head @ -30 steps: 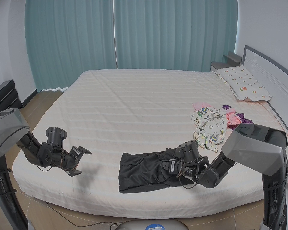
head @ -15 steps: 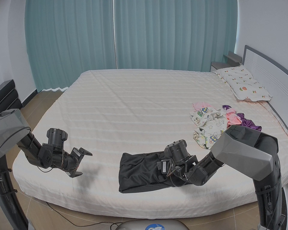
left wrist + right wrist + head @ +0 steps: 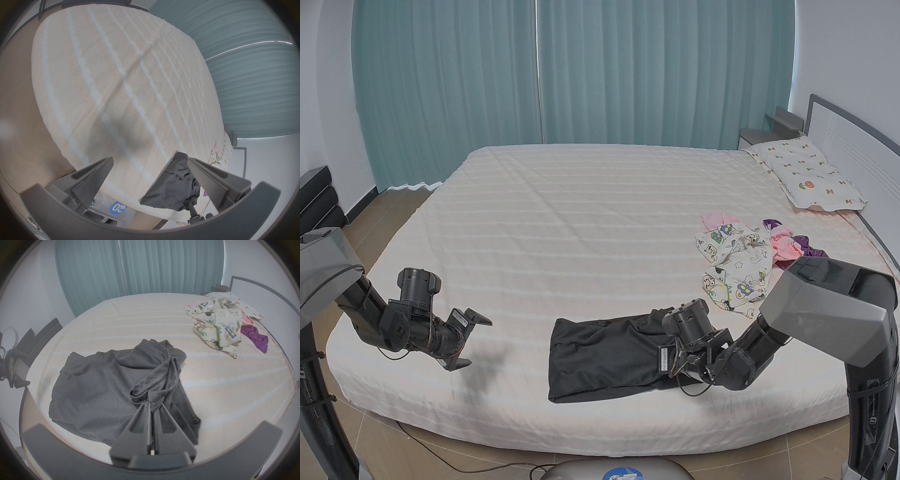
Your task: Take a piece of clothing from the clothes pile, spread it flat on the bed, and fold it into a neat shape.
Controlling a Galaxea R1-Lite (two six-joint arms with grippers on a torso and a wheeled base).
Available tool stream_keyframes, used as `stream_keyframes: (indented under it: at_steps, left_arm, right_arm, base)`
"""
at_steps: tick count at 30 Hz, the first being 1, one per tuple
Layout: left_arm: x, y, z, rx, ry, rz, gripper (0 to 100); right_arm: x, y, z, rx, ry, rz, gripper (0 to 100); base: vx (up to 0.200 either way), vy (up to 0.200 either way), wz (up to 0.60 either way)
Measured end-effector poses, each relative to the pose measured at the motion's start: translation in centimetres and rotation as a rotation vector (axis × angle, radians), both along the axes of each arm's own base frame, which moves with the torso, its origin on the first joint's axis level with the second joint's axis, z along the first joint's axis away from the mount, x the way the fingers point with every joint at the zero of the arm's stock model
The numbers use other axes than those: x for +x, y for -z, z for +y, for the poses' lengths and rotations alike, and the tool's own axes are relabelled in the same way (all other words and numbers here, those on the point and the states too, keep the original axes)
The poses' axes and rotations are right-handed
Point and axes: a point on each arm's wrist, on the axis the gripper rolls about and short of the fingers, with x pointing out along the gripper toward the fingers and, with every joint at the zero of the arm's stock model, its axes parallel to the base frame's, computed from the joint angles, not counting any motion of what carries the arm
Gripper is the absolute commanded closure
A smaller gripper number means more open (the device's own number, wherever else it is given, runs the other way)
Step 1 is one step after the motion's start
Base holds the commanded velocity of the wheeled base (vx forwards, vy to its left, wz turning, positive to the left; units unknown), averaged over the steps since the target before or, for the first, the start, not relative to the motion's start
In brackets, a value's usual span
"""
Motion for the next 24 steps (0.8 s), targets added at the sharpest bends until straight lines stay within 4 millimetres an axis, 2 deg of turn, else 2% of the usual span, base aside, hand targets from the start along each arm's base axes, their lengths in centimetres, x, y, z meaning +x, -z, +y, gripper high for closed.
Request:
stream_keyframes:
  at_steps: [7, 8, 18, 21, 24]
  left_arm:
    - [0.0, 0.0, 0.0, 0.0, 0.001, 0.001, 0]
    - [0.0, 0.1, 0.0, 0.0, 0.001, 0.002, 0]
    - [0.0, 0.1, 0.0, 0.002, -0.001, 0.002, 0]
    - [0.1, 0.1, 0.0, 0.002, -0.008, 0.002, 0]
    - [0.1, 0.1, 0.0, 0.004, -0.01, 0.002, 0]
  right_arm:
    - [-0.6, 0.1, -2.3, 0.059, 0.037, 0.018, 100]
    - [-0.5, 0.0, -2.4, 0.074, 0.041, 0.008, 0]
    - [-1.2, 0.4, -3.0, 0.112, 0.038, 0.035, 0]
    - [-1.2, -0.2, -3.4, 0.128, 0.05, 0.015, 0]
    - [-0.9, -1.4, -3.6, 0.168, 0.07, -0.02, 0]
  base:
    - [0.0, 0.0, 0.0]
    - [0.0, 0.0, 0.0]
    - [0.0, 0.0, 0.0]
    - [0.0, 0.0, 0.0]
    - [0.2, 0.0, 0.0]
